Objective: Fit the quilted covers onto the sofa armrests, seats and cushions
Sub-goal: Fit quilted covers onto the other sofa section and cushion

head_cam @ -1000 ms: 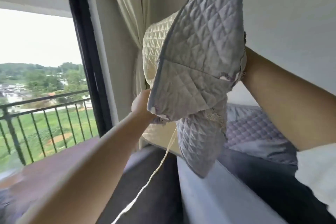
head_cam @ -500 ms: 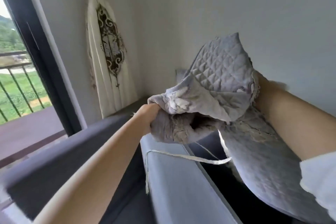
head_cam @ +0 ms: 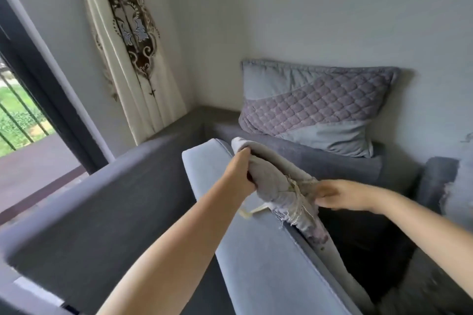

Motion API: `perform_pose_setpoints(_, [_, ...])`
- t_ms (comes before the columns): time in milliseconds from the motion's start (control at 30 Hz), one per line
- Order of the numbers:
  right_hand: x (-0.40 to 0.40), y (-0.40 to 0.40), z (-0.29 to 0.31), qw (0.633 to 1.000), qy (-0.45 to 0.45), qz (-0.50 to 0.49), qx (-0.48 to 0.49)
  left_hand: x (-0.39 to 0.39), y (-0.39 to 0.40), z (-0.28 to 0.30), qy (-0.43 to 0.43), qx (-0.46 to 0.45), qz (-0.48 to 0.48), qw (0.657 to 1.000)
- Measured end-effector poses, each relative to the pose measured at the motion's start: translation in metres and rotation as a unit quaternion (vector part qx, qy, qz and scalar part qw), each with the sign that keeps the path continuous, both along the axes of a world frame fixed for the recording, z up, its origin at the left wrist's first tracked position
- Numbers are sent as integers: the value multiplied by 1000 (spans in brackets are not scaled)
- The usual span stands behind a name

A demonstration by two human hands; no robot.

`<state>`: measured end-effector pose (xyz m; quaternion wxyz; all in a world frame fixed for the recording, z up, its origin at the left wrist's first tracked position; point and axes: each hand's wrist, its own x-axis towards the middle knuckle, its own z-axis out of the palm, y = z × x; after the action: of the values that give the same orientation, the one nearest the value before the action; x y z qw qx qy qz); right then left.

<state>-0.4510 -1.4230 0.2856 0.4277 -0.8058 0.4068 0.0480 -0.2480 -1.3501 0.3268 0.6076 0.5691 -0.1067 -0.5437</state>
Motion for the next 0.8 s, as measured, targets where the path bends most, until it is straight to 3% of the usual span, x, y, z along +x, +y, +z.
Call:
perform_pose_setpoints(67, [14, 38, -9, 996, -44, 64, -49, -4, 1, 1, 7, -8, -25, 1000])
perform_pose_setpoints(100, [22, 49, -19, 992, -53, 46, -100, -4, 0, -1, 34, -33, -28, 998])
perform_pose_setpoints(167, [41, 58, -40, 977, -122, -60, -166, 2, 1, 0, 83, -87, -57, 991])
perform_pose_setpoints(233, [57, 59, -50, 956, -169, -192, -142, 12, 7, 1, 85, -128, -85, 984])
perform_pose_setpoints(300, [66, 55, -46, 916, -233, -315, -86, 27, 14, -1, 38, -141, -99, 984])
perform_pose_setpoints(367, [65, 46, -29, 885, -253, -370, -123, 38, 22, 0, -4, -159, -124, 979])
perform_pose_setpoints(500, [54, 28, 43, 893, -232, -308, -233, 45, 21, 29, -70, -215, -119, 967])
perform_pose_setpoints(667, [44, -4, 182, 922, -225, -199, -246, 59, 3, 100, -280, -283, 54, 916])
perform_pose_setpoints(800, [54, -9, 242, 944, -245, -125, -181, 72, 2, 144, -219, -419, -8, 881])
